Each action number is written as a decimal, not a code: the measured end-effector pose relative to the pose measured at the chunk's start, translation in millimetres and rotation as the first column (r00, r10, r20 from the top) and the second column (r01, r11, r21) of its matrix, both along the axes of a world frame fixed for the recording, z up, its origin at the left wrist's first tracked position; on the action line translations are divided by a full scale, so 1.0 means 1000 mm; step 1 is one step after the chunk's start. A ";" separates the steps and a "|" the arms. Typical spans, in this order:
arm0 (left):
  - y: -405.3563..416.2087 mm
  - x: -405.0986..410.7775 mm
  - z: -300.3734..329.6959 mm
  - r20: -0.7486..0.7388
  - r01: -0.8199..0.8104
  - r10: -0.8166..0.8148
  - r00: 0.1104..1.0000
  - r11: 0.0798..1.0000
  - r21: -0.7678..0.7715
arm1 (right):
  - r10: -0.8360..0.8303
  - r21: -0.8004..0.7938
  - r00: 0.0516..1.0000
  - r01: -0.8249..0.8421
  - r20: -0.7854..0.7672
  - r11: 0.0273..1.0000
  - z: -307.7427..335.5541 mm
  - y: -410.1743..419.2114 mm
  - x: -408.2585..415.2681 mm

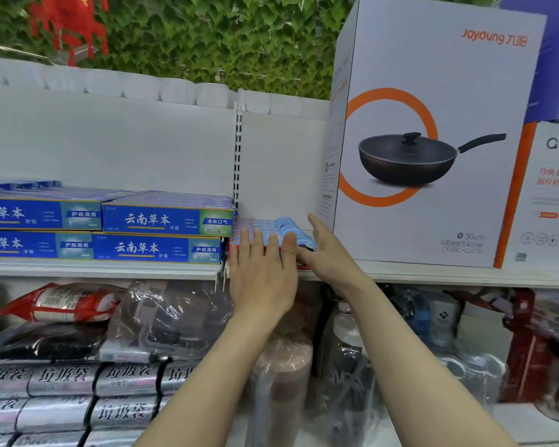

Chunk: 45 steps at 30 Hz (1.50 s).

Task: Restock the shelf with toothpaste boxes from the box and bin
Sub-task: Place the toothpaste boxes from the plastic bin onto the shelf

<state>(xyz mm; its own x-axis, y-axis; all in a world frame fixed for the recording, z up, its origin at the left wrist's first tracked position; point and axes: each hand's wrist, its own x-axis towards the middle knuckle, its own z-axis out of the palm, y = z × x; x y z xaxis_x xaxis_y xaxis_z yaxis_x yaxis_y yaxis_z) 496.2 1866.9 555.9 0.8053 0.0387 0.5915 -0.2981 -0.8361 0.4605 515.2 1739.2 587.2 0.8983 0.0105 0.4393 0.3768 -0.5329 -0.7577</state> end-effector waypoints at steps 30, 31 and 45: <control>0.132 -0.008 0.000 0.372 0.014 0.127 0.919 0.936 -0.353 | 0.048 0.400 0.951 -0.173 0.304 0.900 -0.008 0.155 -0.030; 0.142 -0.006 -0.001 0.381 0.007 0.134 0.915 0.937 -0.348 | 0.028 0.407 0.949 -0.161 0.314 0.899 -0.013 0.167 -0.030; 0.217 0.026 -0.008 0.338 0.064 -0.008 0.941 0.986 -0.155 | -0.186 0.402 0.951 0.074 0.247 0.913 -0.025 0.250 -0.023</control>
